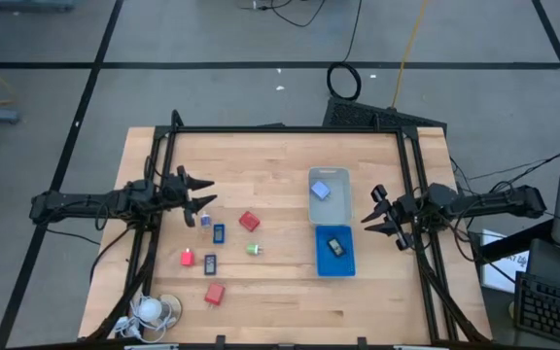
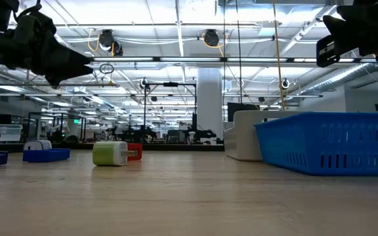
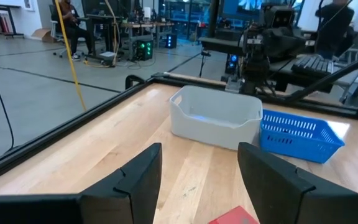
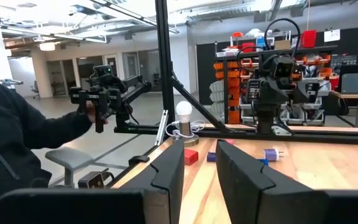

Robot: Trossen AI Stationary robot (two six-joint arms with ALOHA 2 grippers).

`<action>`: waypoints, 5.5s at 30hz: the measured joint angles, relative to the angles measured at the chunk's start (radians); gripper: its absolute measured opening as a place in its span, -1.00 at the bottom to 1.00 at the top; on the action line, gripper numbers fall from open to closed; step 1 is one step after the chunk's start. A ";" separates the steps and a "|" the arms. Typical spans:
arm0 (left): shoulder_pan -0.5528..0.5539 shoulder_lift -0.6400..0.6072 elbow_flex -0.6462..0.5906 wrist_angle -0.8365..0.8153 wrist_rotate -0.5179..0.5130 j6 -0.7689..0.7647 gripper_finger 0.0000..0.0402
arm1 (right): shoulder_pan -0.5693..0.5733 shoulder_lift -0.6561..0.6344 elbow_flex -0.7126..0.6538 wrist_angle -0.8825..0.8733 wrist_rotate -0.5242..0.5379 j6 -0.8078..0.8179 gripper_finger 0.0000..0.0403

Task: Pick & Place Office items
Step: Put the top red charger adapter into the gray bin

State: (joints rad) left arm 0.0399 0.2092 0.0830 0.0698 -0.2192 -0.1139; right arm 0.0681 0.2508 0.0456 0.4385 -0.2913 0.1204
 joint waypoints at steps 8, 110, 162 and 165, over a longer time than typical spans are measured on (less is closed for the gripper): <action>0.000 0.000 0.000 0.089 0.009 -0.063 0.07 | -0.001 0.000 0.000 -0.002 0.000 -0.025 -0.57; -0.104 1.259 0.580 -0.072 0.118 0.315 0.06 | -0.001 0.001 -0.001 -0.032 0.003 -0.008 -0.57; 0.025 1.328 0.790 -0.814 0.216 -0.556 0.29 | -0.001 0.001 -0.001 -0.040 0.005 0.004 -0.57; 0.028 1.328 0.790 -0.824 0.280 -0.581 0.41 | -0.001 0.001 -0.001 -0.040 0.005 0.004 -0.57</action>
State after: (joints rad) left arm 0.0677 1.5368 0.8734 -0.7541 0.0608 -0.6946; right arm 0.0673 0.2519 0.0444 0.3981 -0.2859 0.1243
